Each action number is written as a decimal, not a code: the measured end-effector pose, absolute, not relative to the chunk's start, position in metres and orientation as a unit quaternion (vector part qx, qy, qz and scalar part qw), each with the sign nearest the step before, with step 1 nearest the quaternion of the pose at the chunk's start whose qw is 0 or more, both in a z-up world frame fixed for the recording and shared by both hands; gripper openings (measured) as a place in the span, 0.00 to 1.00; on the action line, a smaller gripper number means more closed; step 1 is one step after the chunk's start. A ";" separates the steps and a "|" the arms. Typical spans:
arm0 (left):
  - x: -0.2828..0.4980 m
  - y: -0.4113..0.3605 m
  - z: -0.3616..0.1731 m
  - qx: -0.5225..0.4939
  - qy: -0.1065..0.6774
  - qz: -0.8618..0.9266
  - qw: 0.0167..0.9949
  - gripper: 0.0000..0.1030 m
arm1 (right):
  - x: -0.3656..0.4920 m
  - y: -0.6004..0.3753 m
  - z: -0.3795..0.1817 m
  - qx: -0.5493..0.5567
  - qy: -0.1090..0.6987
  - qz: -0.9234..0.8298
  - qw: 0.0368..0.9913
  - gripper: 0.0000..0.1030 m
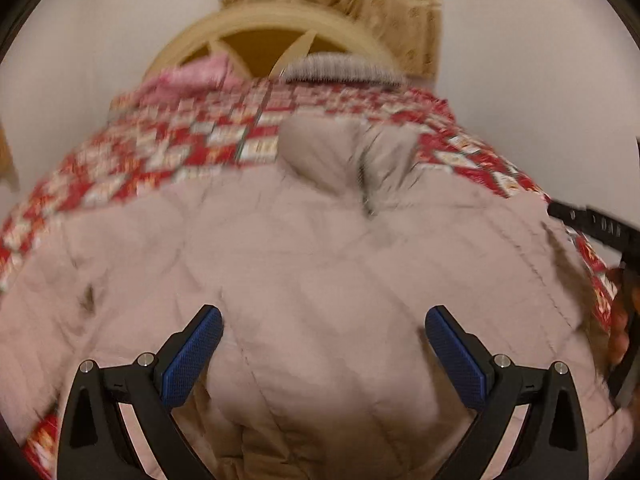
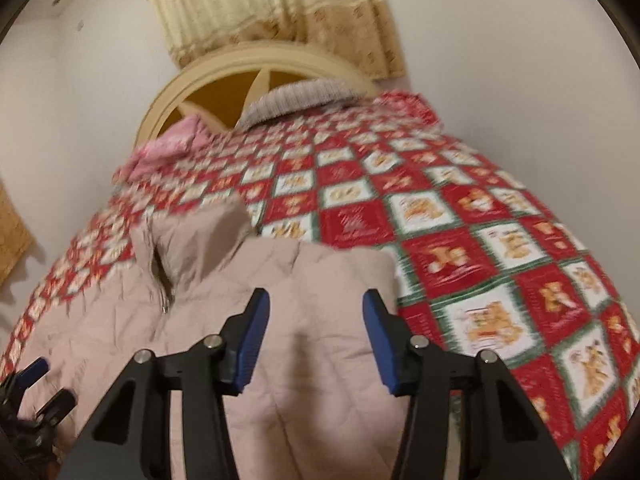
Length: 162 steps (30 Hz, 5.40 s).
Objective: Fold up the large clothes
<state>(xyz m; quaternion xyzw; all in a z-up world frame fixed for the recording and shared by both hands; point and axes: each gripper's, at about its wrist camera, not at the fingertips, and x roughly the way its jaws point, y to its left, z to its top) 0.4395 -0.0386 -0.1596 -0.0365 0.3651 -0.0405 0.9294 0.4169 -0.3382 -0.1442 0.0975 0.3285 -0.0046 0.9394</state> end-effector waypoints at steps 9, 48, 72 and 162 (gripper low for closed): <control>0.446 -0.050 -0.185 -0.011 0.388 -0.026 0.921 0.99 | 0.428 -0.352 -0.195 0.125 0.393 -0.016 0.911 0.49; 0.450 -0.046 -0.192 -0.017 0.396 -0.021 0.918 0.99 | 0.467 -0.351 -0.205 0.083 0.409 -0.062 0.907 0.54; 0.452 -0.043 -0.194 -0.028 0.401 -0.026 0.915 0.99 | 0.376 -0.241 -0.197 0.028 0.424 -0.002 0.905 0.73; 0.373 -0.074 -0.021 -0.046 0.260 -0.242 0.934 0.04 | 0.353 -0.270 -0.203 0.149 0.357 0.035 0.922 0.85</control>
